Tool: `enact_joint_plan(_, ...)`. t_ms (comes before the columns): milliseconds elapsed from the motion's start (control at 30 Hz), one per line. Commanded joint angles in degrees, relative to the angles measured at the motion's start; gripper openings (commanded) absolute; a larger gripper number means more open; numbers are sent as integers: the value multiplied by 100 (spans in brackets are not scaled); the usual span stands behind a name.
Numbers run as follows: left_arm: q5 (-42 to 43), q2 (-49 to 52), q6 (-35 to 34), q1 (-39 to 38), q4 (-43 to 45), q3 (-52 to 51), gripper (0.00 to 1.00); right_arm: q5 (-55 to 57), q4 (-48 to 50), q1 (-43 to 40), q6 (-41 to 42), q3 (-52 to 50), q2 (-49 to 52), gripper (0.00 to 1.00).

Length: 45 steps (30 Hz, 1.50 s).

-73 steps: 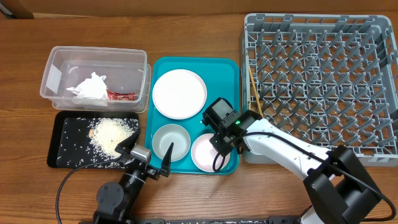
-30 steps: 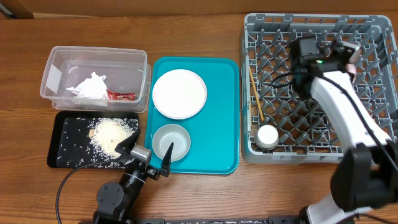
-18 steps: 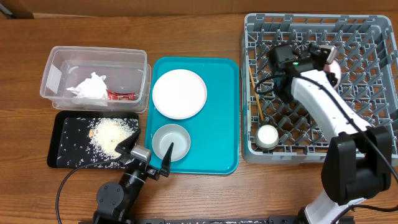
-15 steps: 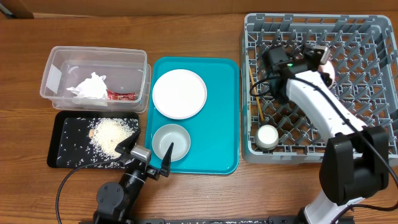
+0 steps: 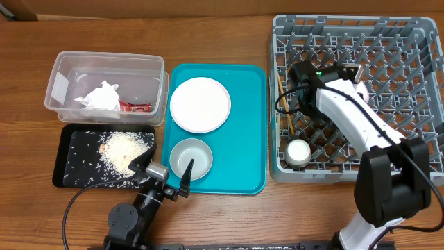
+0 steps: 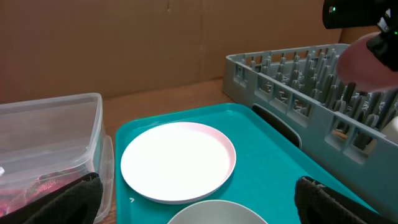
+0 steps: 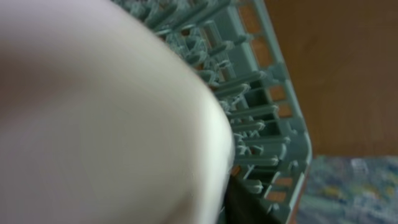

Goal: Sort waste into correct bins and load items into the dishwasher
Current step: 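Release the pink bowl in the rack and move right gripper back to tray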

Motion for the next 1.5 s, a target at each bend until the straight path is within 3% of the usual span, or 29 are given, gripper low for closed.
enact_joint_plan(0, 68, -70, 92, 33, 2, -24, 100, -861, -151, 55, 439, 157, 37, 45)
enact_joint_plan(167, 68, -70, 94, 33, 2, -24, 100, -1707, -289, 413, 361, 678, -214, 61)
enact_joint_plan(433, 68, -70, 92, 33, 2, -24, 100, -4509, 754, 1453, -1198, 1335, -782, 65)
enact_joint_plan(600, 68, -70, 92, 33, 2, -24, 100, -5836, 1305, 1974, -1290, 1196, -638, 59)
enact_joint_plan(833, 68, -70, 94, 33, 2, -24, 100, -6085, 2159, 2420, -879, 813, -105, 48)
enact_joint_plan(1000, 68, -70, 94, 33, 2, -24, 100, -6957, 2116, 2529, -1102, 732, 83, 48)
enact_joint_plan(1267, 68, -70, 92, 33, 2, -24, 100, -7051, 2579, 2977, -739, -181, 83, 47)
enact_joint_plan(1333, 68, -70, 94, 33, 2, -24, 100, -7049, 3034, 3132, -509, -551, 92, 43)
enact_joint_plan(1467, 68, -70, 94, 33, 2, -24, 100, -6992, 3812, 3342, 31, -1117, 92, 25)
